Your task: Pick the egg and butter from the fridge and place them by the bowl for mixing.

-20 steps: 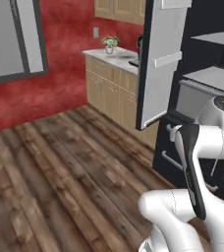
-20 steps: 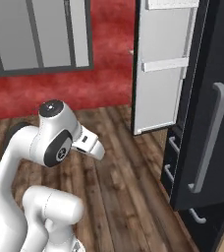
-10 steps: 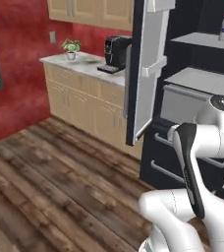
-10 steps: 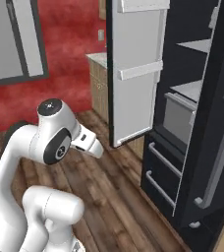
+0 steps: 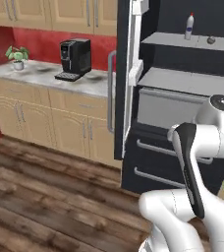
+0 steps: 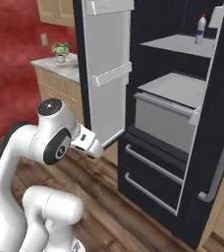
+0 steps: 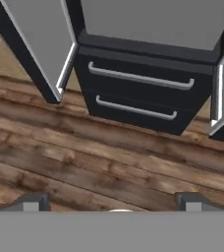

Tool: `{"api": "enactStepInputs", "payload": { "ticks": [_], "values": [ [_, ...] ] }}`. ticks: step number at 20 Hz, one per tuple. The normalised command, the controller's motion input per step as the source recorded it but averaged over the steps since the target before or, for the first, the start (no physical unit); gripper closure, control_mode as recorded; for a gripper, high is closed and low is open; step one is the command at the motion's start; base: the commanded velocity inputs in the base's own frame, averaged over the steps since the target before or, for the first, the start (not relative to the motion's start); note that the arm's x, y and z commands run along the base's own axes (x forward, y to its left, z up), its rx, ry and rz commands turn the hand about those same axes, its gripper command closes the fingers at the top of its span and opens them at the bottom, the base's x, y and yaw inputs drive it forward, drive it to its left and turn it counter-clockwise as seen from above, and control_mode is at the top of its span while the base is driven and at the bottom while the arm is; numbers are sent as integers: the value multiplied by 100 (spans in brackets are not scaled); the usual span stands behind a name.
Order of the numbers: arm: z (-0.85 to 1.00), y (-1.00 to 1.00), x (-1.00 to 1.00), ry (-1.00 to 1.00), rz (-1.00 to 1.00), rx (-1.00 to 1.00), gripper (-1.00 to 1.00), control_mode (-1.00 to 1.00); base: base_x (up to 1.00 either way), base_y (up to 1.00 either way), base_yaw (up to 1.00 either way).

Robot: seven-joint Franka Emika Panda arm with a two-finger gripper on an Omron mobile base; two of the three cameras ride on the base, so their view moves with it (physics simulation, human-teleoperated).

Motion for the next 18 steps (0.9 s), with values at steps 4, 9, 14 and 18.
{"api": "enactStepInputs", "payload": {
  "ticks": [4,9,14,18],
  "values": [
    [0,0,0,0,0,0,-100,100,49,38,-56],
    [0,0,0,0,0,0,-100,100,60,29,-46],
    [0,0,0,0,0,0,-100,100,70,1,-17],
    [0,0,0,0,0,0,-100,100,69,-1,3]
  ]
}}
